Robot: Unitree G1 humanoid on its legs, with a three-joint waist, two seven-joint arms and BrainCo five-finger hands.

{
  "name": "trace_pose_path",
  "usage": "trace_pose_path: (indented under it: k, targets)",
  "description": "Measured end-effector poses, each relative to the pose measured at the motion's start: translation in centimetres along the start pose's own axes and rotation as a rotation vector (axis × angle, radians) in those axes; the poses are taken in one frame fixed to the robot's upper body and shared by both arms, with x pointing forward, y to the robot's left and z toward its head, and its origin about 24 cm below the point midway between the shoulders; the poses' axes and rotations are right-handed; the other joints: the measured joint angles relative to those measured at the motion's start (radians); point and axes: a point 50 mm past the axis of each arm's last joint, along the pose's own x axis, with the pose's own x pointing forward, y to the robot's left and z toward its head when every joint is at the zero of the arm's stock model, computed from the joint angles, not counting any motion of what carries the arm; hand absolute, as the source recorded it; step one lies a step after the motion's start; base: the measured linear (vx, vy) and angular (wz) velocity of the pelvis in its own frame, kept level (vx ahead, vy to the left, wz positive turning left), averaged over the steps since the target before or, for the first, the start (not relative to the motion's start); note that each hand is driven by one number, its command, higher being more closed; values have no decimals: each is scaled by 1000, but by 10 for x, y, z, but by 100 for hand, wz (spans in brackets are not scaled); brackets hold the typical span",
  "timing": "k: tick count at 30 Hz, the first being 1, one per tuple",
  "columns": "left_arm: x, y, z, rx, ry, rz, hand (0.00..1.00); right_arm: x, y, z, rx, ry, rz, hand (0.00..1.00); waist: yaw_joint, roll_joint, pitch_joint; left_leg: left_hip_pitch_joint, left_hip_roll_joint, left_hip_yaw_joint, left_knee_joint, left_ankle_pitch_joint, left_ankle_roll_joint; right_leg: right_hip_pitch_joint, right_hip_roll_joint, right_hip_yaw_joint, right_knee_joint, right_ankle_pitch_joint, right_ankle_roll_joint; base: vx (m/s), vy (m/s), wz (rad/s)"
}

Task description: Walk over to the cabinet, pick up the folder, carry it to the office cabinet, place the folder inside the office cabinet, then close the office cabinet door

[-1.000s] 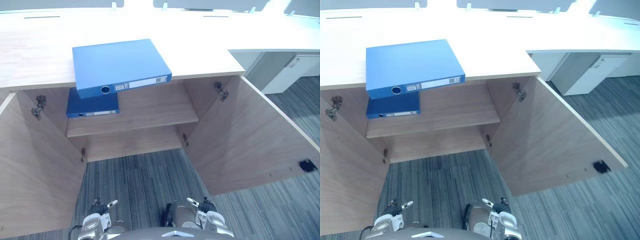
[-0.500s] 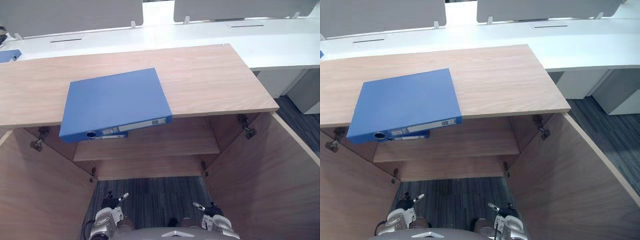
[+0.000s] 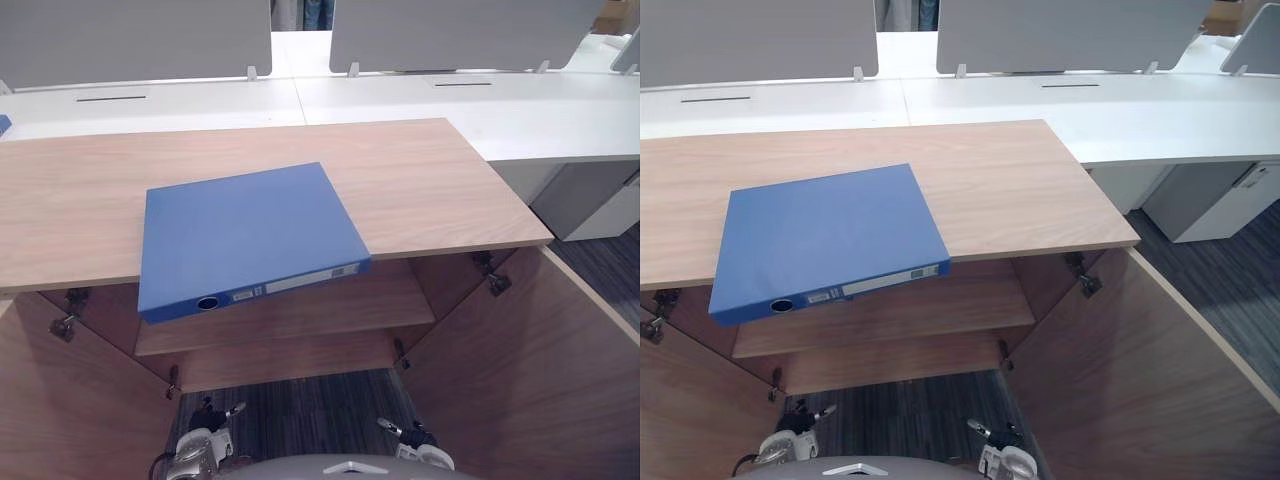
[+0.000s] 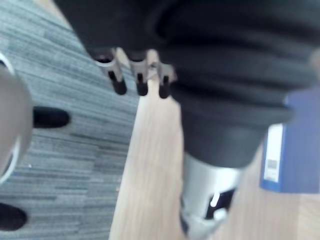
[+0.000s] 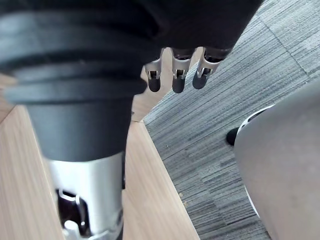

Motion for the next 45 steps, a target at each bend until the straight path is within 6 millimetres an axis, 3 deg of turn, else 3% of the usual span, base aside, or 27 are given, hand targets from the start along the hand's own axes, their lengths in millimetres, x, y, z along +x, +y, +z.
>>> trace_pose_path:
  k: [4,15,20,25,31,37,45]
  targets:
    - [-3,6,-12,9,30,20,0,1,-6,0,-10,5,-13,0,1,12,7,40,-17,-10,-81,49,8,11,0,-1,-14,13,6,-105,-5,3]
    - [-7,16,1,20,-63,97,0,3,-7,5,-25,-6,-28,0,6,6,11,50,-56,-71,-119,72,14,32,-24,-11,-47,31,25,-85,31,8]
    - [-21,29,51,70,-330,119,0,3,-6,7,-56,-21,-17,0,11,0,15,36,-65,-96,-119,73,16,32,-30,-21,-53,30,27,3,25,13]
    - [-51,33,107,134,-645,112,0,2,-7,10,-72,-42,-13,0,17,1,17,32,-71,-107,-119,74,31,35,-34,-29,-55,27,27,50,16,5]
    - [-85,24,147,149,-898,101,0,1,-6,12,-117,-64,-7,0,26,4,17,40,-72,-120,-114,71,36,56,-33,-45,-62,27,28,65,-5,6]
    - [-114,20,172,247,-1088,111,0,0,-6,10,-128,-63,-3,0,25,9,13,45,-72,-129,-120,70,37,64,-33,-53,-62,23,22,-2,-10,4]
    - [-133,19,179,338,-1183,116,0,0,-6,9,-130,-61,-4,0,29,9,4,47,-72,-133,-120,72,39,65,-33,-53,-59,19,14,-20,-4,0]
